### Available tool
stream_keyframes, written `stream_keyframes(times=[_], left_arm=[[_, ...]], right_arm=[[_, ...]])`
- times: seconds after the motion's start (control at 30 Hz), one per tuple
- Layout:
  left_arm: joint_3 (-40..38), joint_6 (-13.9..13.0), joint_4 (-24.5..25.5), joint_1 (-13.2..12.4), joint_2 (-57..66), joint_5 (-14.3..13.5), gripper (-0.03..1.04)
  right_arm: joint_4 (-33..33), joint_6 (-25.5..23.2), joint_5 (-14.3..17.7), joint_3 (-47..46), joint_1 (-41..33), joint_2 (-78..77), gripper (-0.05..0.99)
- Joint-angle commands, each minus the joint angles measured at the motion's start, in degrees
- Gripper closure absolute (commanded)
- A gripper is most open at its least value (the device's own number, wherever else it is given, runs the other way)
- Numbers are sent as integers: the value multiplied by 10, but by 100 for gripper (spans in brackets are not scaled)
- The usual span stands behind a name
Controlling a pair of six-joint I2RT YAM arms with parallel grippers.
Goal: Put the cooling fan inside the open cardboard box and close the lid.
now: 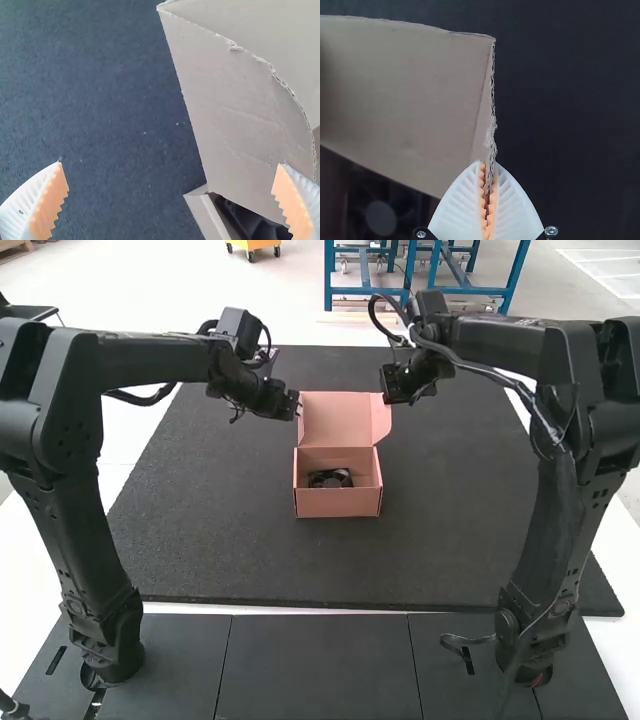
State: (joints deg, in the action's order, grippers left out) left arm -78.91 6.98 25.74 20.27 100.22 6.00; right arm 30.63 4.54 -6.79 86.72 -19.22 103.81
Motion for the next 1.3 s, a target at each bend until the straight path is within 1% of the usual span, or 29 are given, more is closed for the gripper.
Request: stream_keyframes(times=[0.0, 0.33, 0.67, 1.0, 1.27], left_arm=[[-27, 6, 6, 6, 5, 4, 5], [-33, 4, 35, 6, -1, 4, 5], [-33, 2, 50, 6, -6, 4, 5], [-34, -7, 67, 11, -13, 4, 5], [-34, -10, 77, 11, -19, 4, 5]], right_arm=[[24, 15, -17, 6, -18, -4, 95], [49, 19, -19, 13, -28, -3, 95], [88, 23, -31, 20, -30, -5, 95], [110, 23, -38, 21, -53, -5, 95], [143, 22, -38, 21, -71, -5, 95]])
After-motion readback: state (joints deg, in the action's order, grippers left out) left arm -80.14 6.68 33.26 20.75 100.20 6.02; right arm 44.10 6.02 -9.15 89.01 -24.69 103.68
